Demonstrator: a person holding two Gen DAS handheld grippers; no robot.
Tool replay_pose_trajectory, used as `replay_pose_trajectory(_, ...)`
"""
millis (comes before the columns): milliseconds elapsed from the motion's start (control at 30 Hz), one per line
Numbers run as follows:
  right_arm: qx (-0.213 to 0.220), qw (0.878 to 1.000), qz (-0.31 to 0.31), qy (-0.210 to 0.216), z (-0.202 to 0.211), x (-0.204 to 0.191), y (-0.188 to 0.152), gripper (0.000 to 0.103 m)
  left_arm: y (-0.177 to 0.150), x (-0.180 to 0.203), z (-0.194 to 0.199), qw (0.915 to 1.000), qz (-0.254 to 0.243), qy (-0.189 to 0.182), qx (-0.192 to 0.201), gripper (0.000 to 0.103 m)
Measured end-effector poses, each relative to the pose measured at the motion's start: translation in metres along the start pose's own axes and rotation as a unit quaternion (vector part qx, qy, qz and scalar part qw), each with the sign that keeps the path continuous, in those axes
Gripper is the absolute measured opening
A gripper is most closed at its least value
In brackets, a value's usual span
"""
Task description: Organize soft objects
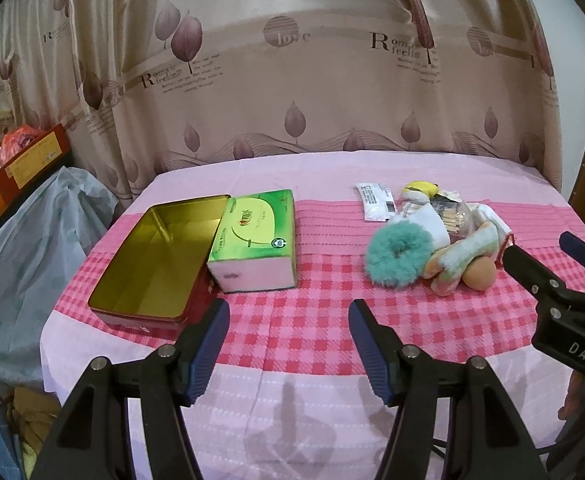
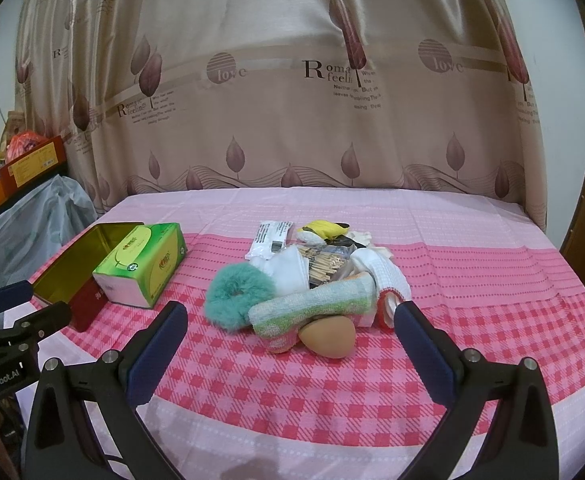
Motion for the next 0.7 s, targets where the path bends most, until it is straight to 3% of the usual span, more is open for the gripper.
replay_pose_trajectory(700,-0.001,1.0,-0.002,0.001,0.0005,0.0046,-0.0001,0.103,-0.0031,-0.0078,-0.0071,0.9998,0.013,0.009,-0.015,0.063)
Point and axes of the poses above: each gripper's, at about its wrist camera, not at the fingertips, and z roughly against the way its jaws point, x to its right, y to its top, the point moved 8 cm from there along -z, roughly the way its jaws point, and after that the axes turned 11 degrees about -x, right-handed, at the moved point
